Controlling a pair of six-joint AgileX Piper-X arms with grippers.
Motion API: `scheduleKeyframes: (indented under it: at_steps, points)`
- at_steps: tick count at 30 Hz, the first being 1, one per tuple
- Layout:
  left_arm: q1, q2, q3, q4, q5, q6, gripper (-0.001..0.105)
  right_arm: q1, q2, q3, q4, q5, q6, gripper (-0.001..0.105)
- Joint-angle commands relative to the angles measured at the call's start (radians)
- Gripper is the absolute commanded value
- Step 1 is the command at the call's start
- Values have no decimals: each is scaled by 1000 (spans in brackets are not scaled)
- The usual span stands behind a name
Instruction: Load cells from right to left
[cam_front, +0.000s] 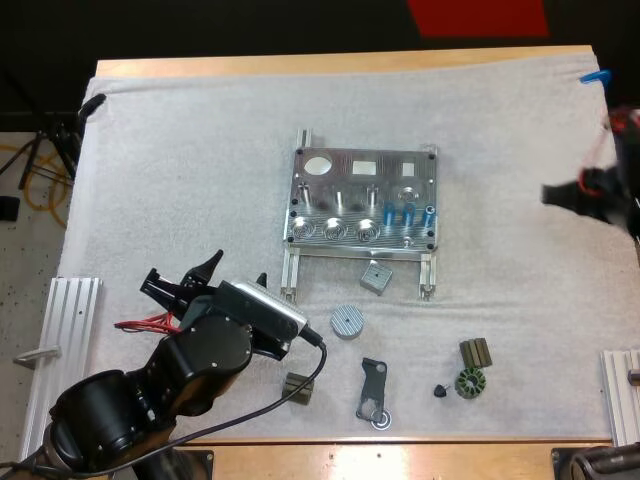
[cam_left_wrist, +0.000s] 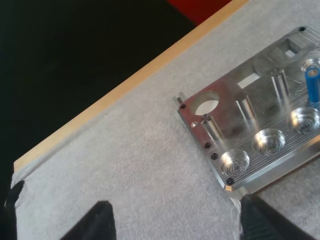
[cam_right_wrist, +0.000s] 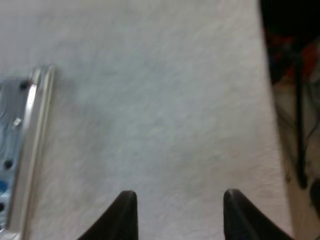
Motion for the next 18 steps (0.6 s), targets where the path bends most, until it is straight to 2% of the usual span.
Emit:
scheduleKeyframes:
  at_steps: [1, 5, 11, 13, 18]
  points:
    - [-2, -7, -7, -8, -25, 0, 54, -4, -83, 44, -56, 35, 5, 40]
    - [-2, -7, -7, -8, -41, 0, 54, -4, -262, 161, -134, 74, 29, 40]
    - [-2, -7, -7, 18, -41, -3, 54, -2, -473, 291, -183, 67, 34, 40]
    - [-2, -7, -7, 48, -41, -13, 54, -2, -537, 322, -183, 36, 25, 40]
    - [-2, -7, -17, 118, -41, -106, 54, -2, -731, 407, -211, -80, -18, 40]
